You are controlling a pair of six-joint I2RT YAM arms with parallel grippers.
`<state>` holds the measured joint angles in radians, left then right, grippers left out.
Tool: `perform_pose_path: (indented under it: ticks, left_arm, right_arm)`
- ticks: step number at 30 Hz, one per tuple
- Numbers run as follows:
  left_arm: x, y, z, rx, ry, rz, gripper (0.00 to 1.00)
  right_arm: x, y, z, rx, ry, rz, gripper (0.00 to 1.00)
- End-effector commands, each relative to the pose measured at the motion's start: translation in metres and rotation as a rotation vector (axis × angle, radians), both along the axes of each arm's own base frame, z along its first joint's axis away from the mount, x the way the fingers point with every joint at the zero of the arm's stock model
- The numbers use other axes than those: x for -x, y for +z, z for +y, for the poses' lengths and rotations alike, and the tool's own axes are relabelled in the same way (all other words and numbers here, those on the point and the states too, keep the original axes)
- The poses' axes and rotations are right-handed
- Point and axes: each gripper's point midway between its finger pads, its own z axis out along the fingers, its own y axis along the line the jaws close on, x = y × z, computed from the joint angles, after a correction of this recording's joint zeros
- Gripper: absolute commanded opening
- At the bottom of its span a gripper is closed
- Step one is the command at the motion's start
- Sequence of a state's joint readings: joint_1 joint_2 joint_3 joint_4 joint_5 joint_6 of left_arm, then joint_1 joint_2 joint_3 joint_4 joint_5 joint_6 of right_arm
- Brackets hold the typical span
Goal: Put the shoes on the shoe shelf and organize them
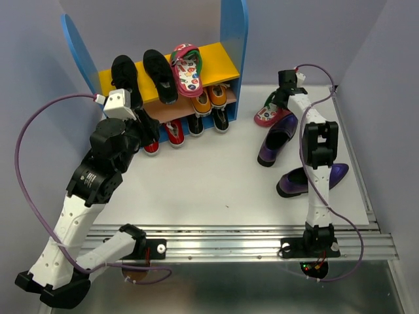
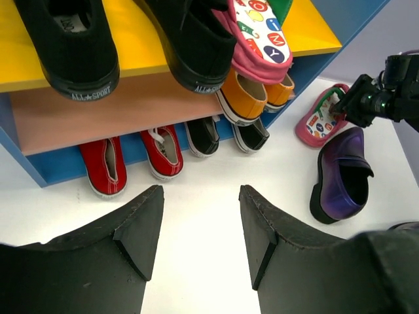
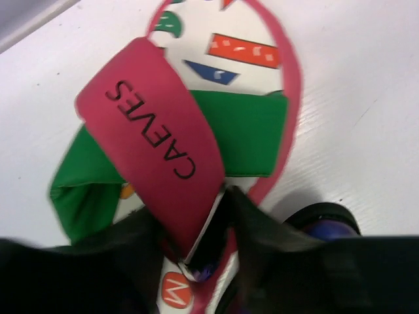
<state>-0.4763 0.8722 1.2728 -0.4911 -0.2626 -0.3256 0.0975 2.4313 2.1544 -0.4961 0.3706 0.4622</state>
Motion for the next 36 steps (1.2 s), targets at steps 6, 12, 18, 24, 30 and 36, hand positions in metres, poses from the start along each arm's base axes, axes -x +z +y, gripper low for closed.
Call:
perform_pose_path:
  ticks: [6,12,18,24,30,36]
  left_arm:
    - [0.0,-0.006,0.004,0.013,0.029,-0.003,0.61]
    - [-0.007,-0.004,0.004,0.006,0.044,-0.017,0.61]
    - [-0.008,0.001,0.013,0.007,0.09,-0.057,0.62]
    - [-0.009,0.005,0.021,0.015,0.137,-0.075,0.63]
    - [-0.013,0.006,0.021,0.016,0.145,-0.089,0.62]
    - [-0.013,0.0,0.018,0.026,0.136,-0.075,0.62]
  right_arm:
    - [-0.006,0.108,-0.008,0.021,-0.021,-0.199,0.01]
    - [0.036,0.194,0.0,0.003,0.075,-0.369,0.01]
    - [0.107,0.234,0.025,-0.069,0.254,-0.423,0.01]
    - [0.202,0.23,0.073,-0.133,0.515,-0.409,0.01]
    - [0.275,0.181,0.15,-0.073,0.807,-0.201,0.01]
    - [0.301,0.133,0.205,0.008,0.909,-0.133,0.01]
